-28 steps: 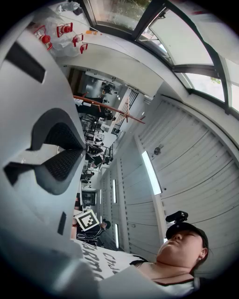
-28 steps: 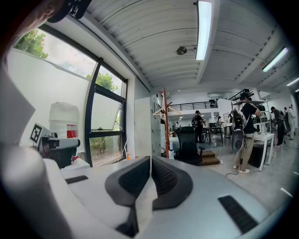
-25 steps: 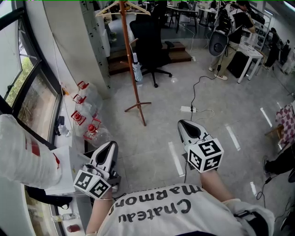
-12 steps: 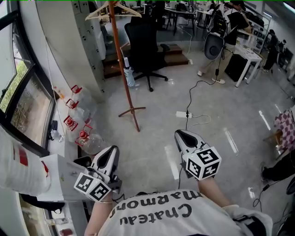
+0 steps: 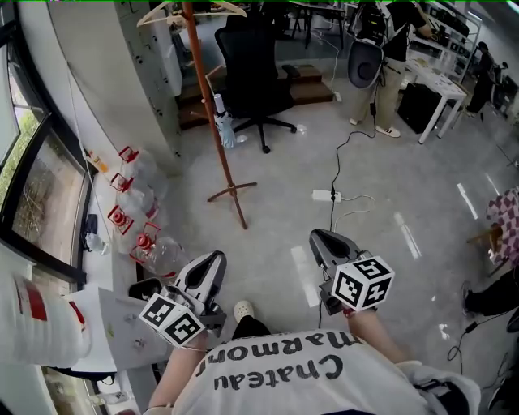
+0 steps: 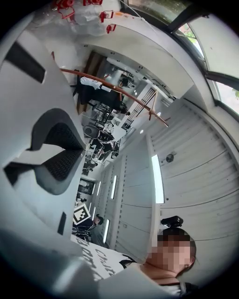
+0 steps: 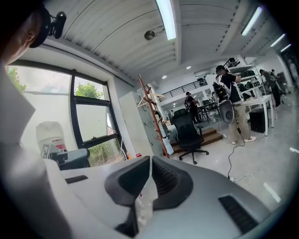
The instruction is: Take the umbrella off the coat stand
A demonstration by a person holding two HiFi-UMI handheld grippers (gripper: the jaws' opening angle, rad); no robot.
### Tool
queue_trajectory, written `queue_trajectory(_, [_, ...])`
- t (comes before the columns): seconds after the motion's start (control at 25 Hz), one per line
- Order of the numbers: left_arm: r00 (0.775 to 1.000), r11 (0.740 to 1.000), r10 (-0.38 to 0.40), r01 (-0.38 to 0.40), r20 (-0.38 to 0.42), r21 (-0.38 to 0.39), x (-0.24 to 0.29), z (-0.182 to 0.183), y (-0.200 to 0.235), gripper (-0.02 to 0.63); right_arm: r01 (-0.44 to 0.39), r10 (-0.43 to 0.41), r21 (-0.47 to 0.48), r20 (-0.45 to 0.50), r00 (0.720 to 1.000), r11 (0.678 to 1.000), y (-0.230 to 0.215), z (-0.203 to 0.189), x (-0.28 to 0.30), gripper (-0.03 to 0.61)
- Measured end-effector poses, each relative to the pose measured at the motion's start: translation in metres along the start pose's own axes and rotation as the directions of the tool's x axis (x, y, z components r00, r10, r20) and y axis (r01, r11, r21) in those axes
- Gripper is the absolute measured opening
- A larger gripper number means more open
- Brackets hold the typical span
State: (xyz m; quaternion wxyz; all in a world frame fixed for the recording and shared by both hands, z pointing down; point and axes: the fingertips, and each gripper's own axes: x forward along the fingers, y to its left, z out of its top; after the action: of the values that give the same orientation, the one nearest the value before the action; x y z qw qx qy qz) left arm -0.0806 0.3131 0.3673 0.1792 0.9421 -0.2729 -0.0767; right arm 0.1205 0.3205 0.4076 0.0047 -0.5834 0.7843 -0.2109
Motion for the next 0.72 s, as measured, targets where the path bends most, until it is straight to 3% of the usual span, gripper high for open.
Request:
queue_trajectory(0.28, [1.0,1.0,0.008,-0.008,-0.015,0.027,0.033,0.05,0.076,0.023,0.015,-0.015,0.008,0.03,0.999,1.0,0.0,0.044,0.081,0.035])
queue_trajectory(0.52, [0.999,0.998,-0.041,0.041,-0.003,0.039,0.058,0.099,0.137,0.023,0.008,-0.008,0.0,0.059,0.998,1.0,0.012,0.08,0.156,0.035])
queue_trajectory(0.72, [1.0,0.999,-0.011,0.011,0.013,0.035,0.063,0.125,0.197,0.023,0.023,-0.022,-0.025,0.069,0.997,0.999,0.023,0.093,0.208,0.037])
